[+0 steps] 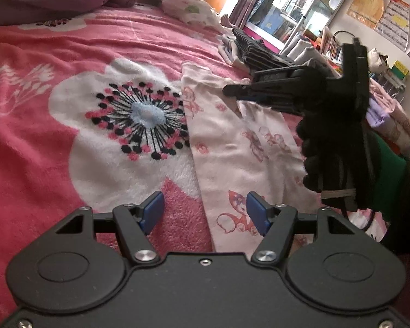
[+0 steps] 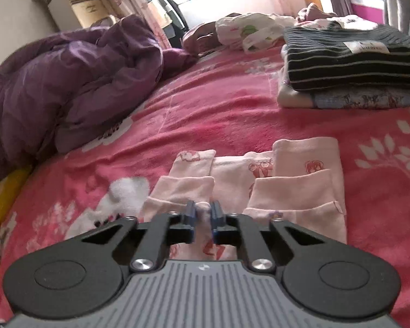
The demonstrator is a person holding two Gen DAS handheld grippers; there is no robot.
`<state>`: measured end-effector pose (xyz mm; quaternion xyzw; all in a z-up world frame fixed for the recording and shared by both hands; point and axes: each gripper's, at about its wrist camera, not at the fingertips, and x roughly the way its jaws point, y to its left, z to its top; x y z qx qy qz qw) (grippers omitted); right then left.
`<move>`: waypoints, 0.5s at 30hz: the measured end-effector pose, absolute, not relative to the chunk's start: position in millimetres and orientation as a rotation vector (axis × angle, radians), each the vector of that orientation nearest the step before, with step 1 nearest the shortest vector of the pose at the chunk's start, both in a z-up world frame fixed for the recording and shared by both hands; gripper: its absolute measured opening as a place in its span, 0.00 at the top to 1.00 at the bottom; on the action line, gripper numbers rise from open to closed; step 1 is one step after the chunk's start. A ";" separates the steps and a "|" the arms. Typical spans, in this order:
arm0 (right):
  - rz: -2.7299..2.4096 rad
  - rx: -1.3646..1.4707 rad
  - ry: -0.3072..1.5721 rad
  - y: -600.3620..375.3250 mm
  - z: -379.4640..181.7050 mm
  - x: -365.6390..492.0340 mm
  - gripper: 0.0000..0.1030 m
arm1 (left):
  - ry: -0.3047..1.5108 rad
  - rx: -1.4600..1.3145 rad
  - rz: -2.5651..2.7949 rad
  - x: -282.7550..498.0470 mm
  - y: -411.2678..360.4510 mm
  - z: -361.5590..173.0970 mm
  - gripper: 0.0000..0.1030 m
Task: Fold clothes
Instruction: 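Lower the folded part onto the top with the right tool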
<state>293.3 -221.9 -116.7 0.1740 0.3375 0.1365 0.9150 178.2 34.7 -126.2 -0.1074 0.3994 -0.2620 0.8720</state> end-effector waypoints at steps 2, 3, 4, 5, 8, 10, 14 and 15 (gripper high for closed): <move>0.276 0.371 0.670 -226.8 -112.3 287.1 0.92 | 0.838 -0.215 -0.553 178.0 33.4 -126.7 0.36; 0.274 0.375 0.654 -229.9 -108.6 282.9 0.92 | 0.839 -0.209 -0.555 177.6 32.6 -126.7 0.36; 0.274 0.380 0.639 -233.1 -104.7 278.8 0.92 | 0.840 -0.205 -0.558 177.3 31.9 -126.9 0.36; 0.274 0.384 0.623 -236.3 -100.9 274.6 0.92 | 0.842 -0.202 -0.562 176.9 31.3 -127.1 0.36; 0.292 0.370 0.638 -241.1 -97.0 274.8 0.92 | 0.842 -0.188 -0.568 176.4 28.9 -127.0 0.36; 0.276 0.356 0.690 -241.0 -101.5 281.3 0.92 | 0.836 -0.180 -0.567 176.2 28.1 -126.3 0.36; 0.238 0.361 0.754 -241.0 -112.7 289.6 0.90 | 0.771 -0.199 -0.519 176.0 35.9 -119.8 0.37; 0.227 0.361 0.742 -241.2 -112.2 287.8 0.88 | 0.754 -0.213 -0.512 176.2 39.2 -118.0 0.38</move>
